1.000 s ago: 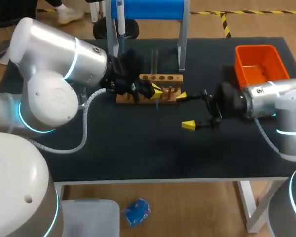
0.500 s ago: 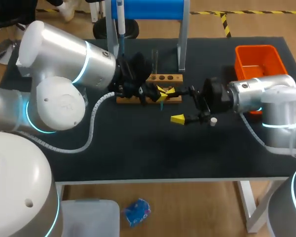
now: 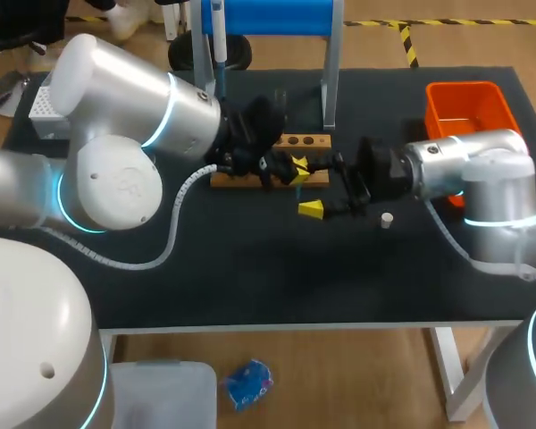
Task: Invert the test tube, pick up the pipette, mount the tip to pipette, aspirate from beaker and dispense into the tube, eject the tip, return the pipette, and cap with the stopper.
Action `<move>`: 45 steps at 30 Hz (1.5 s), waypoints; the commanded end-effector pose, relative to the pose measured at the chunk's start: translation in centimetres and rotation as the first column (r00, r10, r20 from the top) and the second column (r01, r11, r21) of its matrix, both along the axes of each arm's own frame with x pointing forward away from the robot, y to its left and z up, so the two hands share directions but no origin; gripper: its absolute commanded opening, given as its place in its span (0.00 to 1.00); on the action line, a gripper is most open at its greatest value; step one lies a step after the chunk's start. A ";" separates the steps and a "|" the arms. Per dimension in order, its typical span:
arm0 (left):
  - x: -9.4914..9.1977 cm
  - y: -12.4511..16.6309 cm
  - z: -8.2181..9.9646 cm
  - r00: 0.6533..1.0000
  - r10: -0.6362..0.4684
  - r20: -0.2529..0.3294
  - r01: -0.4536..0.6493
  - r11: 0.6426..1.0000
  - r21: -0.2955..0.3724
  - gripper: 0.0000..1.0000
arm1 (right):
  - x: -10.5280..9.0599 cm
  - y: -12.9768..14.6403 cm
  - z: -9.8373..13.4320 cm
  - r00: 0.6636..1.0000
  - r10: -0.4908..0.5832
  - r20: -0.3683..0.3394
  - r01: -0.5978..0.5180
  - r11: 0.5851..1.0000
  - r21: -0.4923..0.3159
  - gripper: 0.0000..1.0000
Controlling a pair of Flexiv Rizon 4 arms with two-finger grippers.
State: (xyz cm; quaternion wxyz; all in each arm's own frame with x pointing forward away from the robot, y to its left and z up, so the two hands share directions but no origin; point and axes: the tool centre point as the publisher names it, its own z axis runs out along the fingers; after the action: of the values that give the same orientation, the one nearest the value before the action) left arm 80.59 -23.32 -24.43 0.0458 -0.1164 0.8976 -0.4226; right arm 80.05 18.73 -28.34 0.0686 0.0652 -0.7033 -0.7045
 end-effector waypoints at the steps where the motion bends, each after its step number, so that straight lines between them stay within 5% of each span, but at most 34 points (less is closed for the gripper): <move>1: 0.1 -0.3 0.1 1.000 0.003 -0.003 -0.003 1.000 0.010 0.00 | 0.0 0.5 0.0 1.000 0.000 -0.003 0.000 1.000 -0.005 0.55; 21: 0.1 -0.3 0.1 1.000 0.003 -0.003 -0.003 1.000 0.010 0.00 | 0.3 0.9 0.0 1.000 0.008 -0.010 -0.008 1.000 -0.029 0.37; 27: 0.1 -0.3 0.1 1.000 0.003 -0.003 -0.003 1.000 0.010 0.00 | 0.4 1.0 -0.1 1.000 0.009 -0.014 -0.009 1.000 -0.026 0.22; 30: 0.1 -0.3 0.1 1.000 0.003 -0.003 -0.003 1.000 0.010 0.00 | 0.4 1.0 -0.1 1.000 0.009 -0.017 -0.010 1.000 -0.024 0.00; 41: 0.1 -0.3 0.1 1.000 0.003 -0.003 -0.003 1.000 0.010 0.00 | 0.4 1.2 -0.1 1.000 0.011 -0.019 -0.011 1.000 -0.028 0.00; 42: 0.1 -0.3 0.1 1.000 0.003 -0.003 -0.003 1.000 0.010 0.08 | 0.4 1.2 -0.1 1.000 0.010 -0.019 -0.011 1.000 -0.028 0.00; 43: 0.2 -0.2 0.4 1.000 0.002 0.013 -0.002 1.000 0.000 1.00 | 0.4 1.2 -0.1 1.000 0.009 -0.019 -0.010 1.000 -0.028 0.00; 45: 0.4 0.1 1.1 0.998 0.028 0.049 -0.027 1.000 -0.008 1.00 | 0.4 1.1 -0.1 1.000 0.009 -0.019 -0.010 1.000 -0.029 0.00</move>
State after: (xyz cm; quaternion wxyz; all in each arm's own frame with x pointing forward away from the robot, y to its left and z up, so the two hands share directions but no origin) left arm 81.33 -23.42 -23.71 0.0612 -0.1125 0.8950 -0.4272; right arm 80.40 19.74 -28.42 0.0790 0.0607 -0.7119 -0.6952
